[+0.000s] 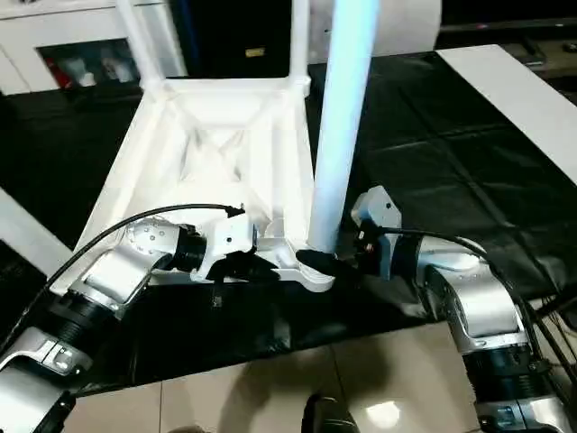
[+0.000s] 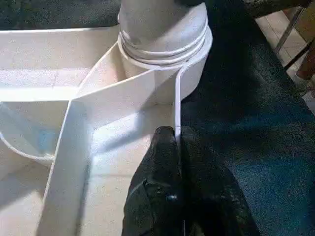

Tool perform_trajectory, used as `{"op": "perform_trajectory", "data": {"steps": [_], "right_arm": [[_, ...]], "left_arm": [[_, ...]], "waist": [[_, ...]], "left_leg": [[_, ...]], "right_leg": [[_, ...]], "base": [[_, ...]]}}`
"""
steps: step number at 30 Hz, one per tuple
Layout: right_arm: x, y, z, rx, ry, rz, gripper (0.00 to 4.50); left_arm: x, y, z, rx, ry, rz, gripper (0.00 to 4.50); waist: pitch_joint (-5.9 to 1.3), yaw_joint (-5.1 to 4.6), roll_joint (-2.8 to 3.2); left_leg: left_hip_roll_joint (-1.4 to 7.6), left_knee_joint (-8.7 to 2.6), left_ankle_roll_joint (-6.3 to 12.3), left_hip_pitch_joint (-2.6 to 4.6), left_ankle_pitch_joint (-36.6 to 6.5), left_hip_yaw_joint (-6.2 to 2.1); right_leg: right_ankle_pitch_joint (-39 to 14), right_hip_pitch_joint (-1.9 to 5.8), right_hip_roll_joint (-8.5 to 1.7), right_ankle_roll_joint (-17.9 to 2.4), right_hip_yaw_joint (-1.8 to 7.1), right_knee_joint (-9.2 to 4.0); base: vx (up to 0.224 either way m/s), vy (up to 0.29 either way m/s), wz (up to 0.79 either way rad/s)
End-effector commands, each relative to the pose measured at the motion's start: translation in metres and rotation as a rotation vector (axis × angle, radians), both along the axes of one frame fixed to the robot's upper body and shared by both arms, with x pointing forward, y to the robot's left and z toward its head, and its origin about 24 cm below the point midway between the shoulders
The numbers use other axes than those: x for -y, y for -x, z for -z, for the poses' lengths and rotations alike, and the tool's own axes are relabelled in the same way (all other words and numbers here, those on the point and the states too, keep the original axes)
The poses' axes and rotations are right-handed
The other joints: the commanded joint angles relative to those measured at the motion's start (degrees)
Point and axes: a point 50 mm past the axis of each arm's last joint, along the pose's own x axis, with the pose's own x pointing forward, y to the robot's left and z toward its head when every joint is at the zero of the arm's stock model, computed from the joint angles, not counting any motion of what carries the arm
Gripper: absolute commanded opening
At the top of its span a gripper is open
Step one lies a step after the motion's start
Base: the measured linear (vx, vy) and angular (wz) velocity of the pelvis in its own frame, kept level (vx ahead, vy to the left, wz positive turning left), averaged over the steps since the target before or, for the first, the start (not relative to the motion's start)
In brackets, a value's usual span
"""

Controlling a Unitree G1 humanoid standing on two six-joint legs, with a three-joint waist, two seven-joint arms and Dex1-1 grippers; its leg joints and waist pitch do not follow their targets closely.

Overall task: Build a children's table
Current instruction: Rotate leg to tighten

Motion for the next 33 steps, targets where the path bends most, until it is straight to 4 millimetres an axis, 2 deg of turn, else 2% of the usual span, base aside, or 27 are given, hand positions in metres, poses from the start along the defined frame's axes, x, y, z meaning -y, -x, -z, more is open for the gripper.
{"op": "perform_trajectory", "data": {"steps": [1,3,4,6,12,16,18,20,23,26,27,30,33], "right_arm": [[0.000,0.001,-0.005,-0.006,-0.009,-0.062,3.99],[0.001,0.004,-0.005,-0.036,-0.017,-0.121,3.99],[0.001,0.006,-0.005,-0.044,-0.011,-0.147,3.99],[0.002,0.010,-0.004,-0.073,0.005,-0.197,3.73],[0.006,0.012,0.000,-0.127,0.041,-0.255,3.29],[0.002,0.006,0.006,-0.111,0.064,-0.250,2.87],[-0.003,0.004,0.009,-0.115,0.055,-0.252,2.73],[-0.006,0.003,0.009,-0.120,0.044,-0.261,2.58],[-0.008,0.003,0.009,-0.122,0.039,-0.268,2.33],[-0.012,0.002,0.011,-0.127,0.032,-0.278,2.01],[-0.014,0.001,0.012,-0.134,0.025,-0.286,2.01],[-0.019,0.004,0.015,-0.158,0.000,-0.293,1.94],[-0.021,0.007,0.017,-0.177,-0.021,-0.282,1.93]], "left_arm": [[-0.012,-0.001,0.004,-0.020,-0.038,0.003,0.00],[-0.014,0.001,0.003,-0.027,-0.048,0.050,0.00],[-0.015,0.002,0.003,-0.029,-0.053,0.068,0.00],[-0.017,0.003,0.003,-0.033,-0.071,0.091,0.00],[-0.022,0.002,0.002,-0.025,-0.106,0.131,0.00],[-0.022,0.003,0.002,-0.027,-0.120,0.159,0.00],[-0.022,0.003,0.002,-0.029,-0.123,0.167,0.00],[-0.022,0.004,0.002,-0.030,-0.123,0.170,0.00],[-0.022,0.004,0.002,-0.031,-0.123,0.172,0.00],[-0.022,0.004,0.003,-0.035,-0.124,0.176,0.00],[-0.023,0.005,0.003,-0.037,-0.125,0.176,0.00],[-0.025,0.004,0.003,-0.048,-0.115,0.138,0.00],[-0.027,0.003,0.003,-0.060,-0.103,0.092,0.00]], "waist": [[-5.48,0.65,-1.34],[-5.34,0.72,-1.62],[-5.28,0.79,-1.51],[-5.25,0.92,-1.53],[-5.44,1.90,-1.46],[-5.35,1.90,-1.48],[-5.49,1.94,-1.42],[-5.50,1.93,-1.53],[-5.59,2.05,-1.38],[-5.57,2.24,-1.50],[-5.61,2.24,-1.66],[-5.60,2.33,-1.60],[-5.48,2.22,-1.69]], "left_leg": [[2.63,-3.06,19.99,-1.27,20.09,0.29],[2.59,-3.21,18.92,-1.48,16.81,0.45],[2.68,-3.28,17.97,-1.51,15.68,0.47],[2.80,-3.35,15.87,-1.58,14.56,0.63],[2.83,-3.37,13.04,-1.48,15.02,0.89],[2.79,-3.55,10.89,-1.59,13.71,1.03],[2.96,-3.60,10.39,-1.53,13.63,0.99],[3.07,-3.61,10.53,-1.49,14.27,0.96],[3.20,-3.55,10.92,-1.33,15.01,0.95],[3.02,-3.55,11.19,-1.53,14.99,1.03],[2.95,-3.55,11.05,-1.64,14.82,1.05],[2.77,-3.64,9.91,-1.68,13.54,1.16],[2.90,-3.74,9.28,-1.62,12.63,1.21]], "right_leg": [[-7.94,5.53,-2.36,-16.47,2.78,-1.66],[-12.39,5.79,-2.38,-14.86,2.72,-2.32],[-14.16,5.81,-2.38,-13.99,2.73,-2.53],[-16.15,5.83,-2.26,-12.61,2.79,-2.87],[-16.80,5.87,-1.83,-11.23,2.78,-3.08],[-18.25,5.91,-1.61,-10.72,2.55,-3.36],[-17.54,5.92,-1.67,-10.93,2.60,-3.13],[-16.32,5.89,-1.67,-11.35,2.62,-3.00],[-15.04,5.82,-1.72,-11.89,2.69,-2.75],[-15.89,5.92,-1.77,-11.40,2.60,-2.88],[-16.33,6.06,-1.76,-11.02,2.57,-2.94],[-18.84,6.05,-1.70,-9.52,2.53,-3.28],[-19.67,5.96,-1.55,-9.31,2.46,-3.48]], "base": [[0.000,0.000,0.00],[0.000,0.000,0.00],[0.000,0.000,0.00],[0.000,0.000,0.00],[0.000,0.000,0.00],[0.000,0.000,0.00],[0.000,0.000,0.00],[0.000,0.000,0.00],[0.000,0.000,0.00],[0.000,0.000,0.00],[0.000,0.000,0.00],[0.000,0.000,0.00],[0.000,0.000,0.00]]}}
